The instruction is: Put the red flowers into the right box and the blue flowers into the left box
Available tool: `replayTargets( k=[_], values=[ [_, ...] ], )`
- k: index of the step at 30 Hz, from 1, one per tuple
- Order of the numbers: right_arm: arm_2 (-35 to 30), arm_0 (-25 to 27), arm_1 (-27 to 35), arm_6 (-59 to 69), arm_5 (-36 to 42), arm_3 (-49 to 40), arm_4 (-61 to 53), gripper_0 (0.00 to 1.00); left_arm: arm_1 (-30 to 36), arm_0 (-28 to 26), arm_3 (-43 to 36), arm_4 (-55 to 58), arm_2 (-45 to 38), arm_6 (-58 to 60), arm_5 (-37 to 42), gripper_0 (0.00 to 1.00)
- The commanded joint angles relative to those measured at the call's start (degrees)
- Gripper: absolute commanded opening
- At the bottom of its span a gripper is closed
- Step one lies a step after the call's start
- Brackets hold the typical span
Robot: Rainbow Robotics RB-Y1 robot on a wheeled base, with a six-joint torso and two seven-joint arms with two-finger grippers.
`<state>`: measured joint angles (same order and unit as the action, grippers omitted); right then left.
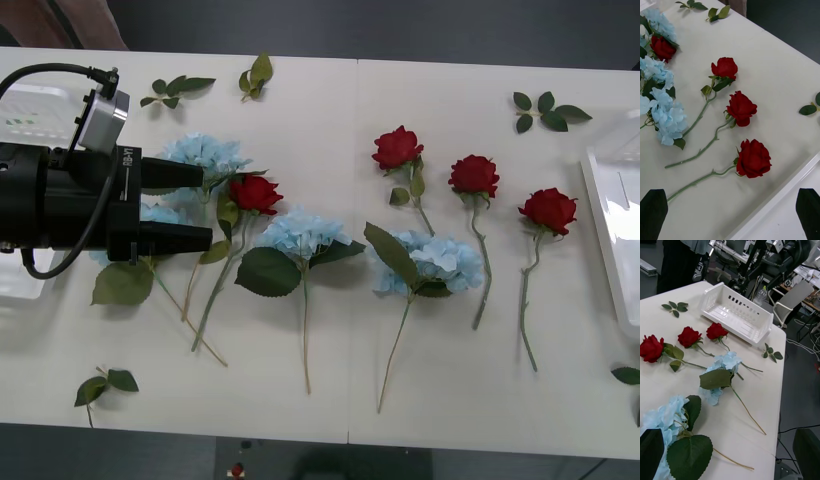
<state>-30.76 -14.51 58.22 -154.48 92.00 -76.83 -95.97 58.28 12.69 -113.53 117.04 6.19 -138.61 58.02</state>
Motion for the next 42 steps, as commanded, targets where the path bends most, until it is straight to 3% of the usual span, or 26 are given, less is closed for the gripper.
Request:
replayTargets(
  k=[1,5,9,17,33,42],
  values=[
    [-0.62,0.00,1.90,-0.52,-0.24,-1.22,-0.18,1.00,-0.01,-2.50,-0.11,2.49,0.49,-1.49,-0.98,1.00],
    [-0.62,0.00,1.90,-0.52,-0.24,-1.22,-0.18,1.00,1.05,-2.76,0.94,7.94,0.75,0.18,-1.42,1.00],
    [1.23,2.03,-0.65,-0.52,0.72,-0.43,-0.36,1.00,3.33,-3.02,1.12,8.47,0.40,10.20,-1.60,1.00],
    [7.03,1.85,1.81,-0.52,-1.12,-0.08,-5.37,1.00,5.97,-7.68,1.38,7.24,-3.29,33.41,-1.69,1.00],
    [8.00,1.85,1.72,-0.52,-4.99,-5.26,5.88,1.00,8.17,-11.73,1.38,-16.05,-5.40,70.76,-1.51,1.00],
    [11.42,1.85,1.72,30.47,-8.42,-12.38,18.19,1.00,8.08,-10.85,1.91,-26.95,-3.03,84.91,-1.16,1.00]
  ],
)
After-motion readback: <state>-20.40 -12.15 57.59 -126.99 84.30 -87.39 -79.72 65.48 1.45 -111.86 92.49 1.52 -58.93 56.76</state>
